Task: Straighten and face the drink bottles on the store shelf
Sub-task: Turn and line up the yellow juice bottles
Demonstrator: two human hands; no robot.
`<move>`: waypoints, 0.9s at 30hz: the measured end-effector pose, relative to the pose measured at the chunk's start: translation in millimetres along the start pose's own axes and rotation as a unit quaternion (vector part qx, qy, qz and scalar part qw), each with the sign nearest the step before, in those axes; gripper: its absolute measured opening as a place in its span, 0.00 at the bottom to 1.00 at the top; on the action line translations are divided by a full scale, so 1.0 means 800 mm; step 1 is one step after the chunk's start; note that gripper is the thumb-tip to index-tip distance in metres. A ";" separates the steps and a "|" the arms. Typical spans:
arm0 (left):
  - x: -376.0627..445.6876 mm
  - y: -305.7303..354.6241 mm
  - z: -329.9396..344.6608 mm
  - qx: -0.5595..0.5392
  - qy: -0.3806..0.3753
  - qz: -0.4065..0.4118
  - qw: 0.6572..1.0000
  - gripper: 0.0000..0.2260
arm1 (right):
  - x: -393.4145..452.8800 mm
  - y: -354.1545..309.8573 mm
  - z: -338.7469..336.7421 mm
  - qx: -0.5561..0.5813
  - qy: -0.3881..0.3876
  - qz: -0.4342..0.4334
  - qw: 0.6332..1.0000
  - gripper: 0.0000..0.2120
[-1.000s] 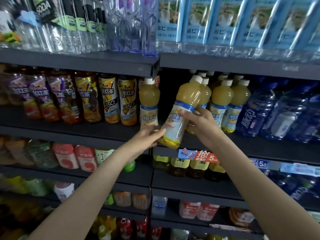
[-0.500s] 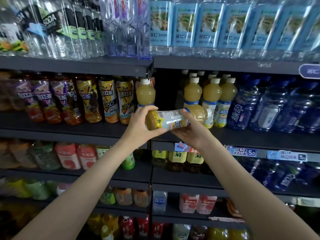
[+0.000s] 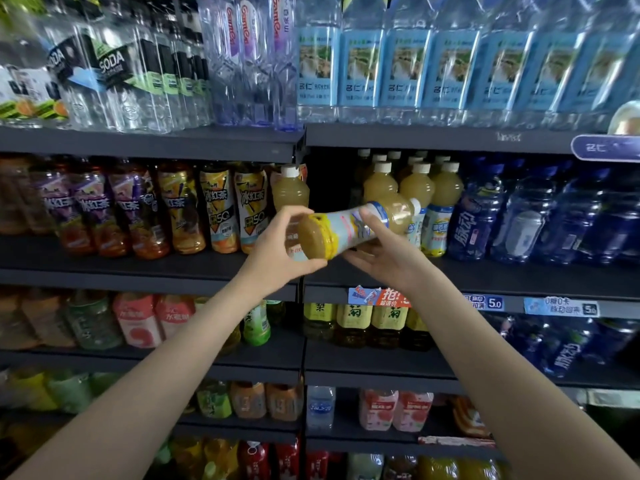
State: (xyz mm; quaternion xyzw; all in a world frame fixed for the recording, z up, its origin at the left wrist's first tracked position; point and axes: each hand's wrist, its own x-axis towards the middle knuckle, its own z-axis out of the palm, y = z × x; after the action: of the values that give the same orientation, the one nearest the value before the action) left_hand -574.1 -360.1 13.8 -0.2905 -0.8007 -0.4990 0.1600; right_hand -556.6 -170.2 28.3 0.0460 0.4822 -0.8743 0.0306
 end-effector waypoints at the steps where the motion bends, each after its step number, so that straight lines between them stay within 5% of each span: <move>1: 0.000 0.003 0.000 0.068 -0.006 0.062 0.996 0.30 | 0.000 0.004 0.002 0.012 0.008 0.009 1.000 0.18; 4: -0.002 0.003 0.000 0.121 -0.031 0.111 0.986 0.30 | 0.001 0.012 0.002 0.044 0.025 0.016 0.999 0.15; 8: -0.006 0.002 -0.009 -0.102 -0.061 -0.101 0.988 0.21 | -0.001 0.014 -0.002 0.019 -0.032 -0.047 0.998 0.17; 10: -0.004 -0.003 -0.013 -0.153 -0.063 -0.138 0.976 0.18 | -0.002 0.011 -0.001 0.005 -0.064 -0.078 0.995 0.21; 15: -0.002 -0.016 -0.008 -0.010 0.019 -0.005 1.000 0.27 | -0.004 0.005 0.004 -0.075 -0.103 -0.094 0.987 0.24; 20: -0.004 -0.031 0.008 0.182 0.087 0.171 0.964 0.29 | 0.004 0.018 0.006 -0.026 -0.046 -0.092 0.994 0.17; 24: 0.001 -0.049 0.006 0.174 0.041 0.132 0.975 0.26 | 0.015 0.021 -0.005 -0.082 -0.027 -0.121 0.989 0.11; 27: 0.007 -0.071 0.001 0.126 0.079 0.040 0.988 0.22 | 0.025 0.013 -0.013 -0.173 -0.015 -0.142 0.974 0.12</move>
State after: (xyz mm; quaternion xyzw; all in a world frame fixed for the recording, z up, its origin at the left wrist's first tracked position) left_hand -613.8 -376.7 -23.7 -0.2595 -0.8297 -0.4084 0.2782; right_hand -575.0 -167.2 12.4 -0.0418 0.6276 -0.7733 -0.0795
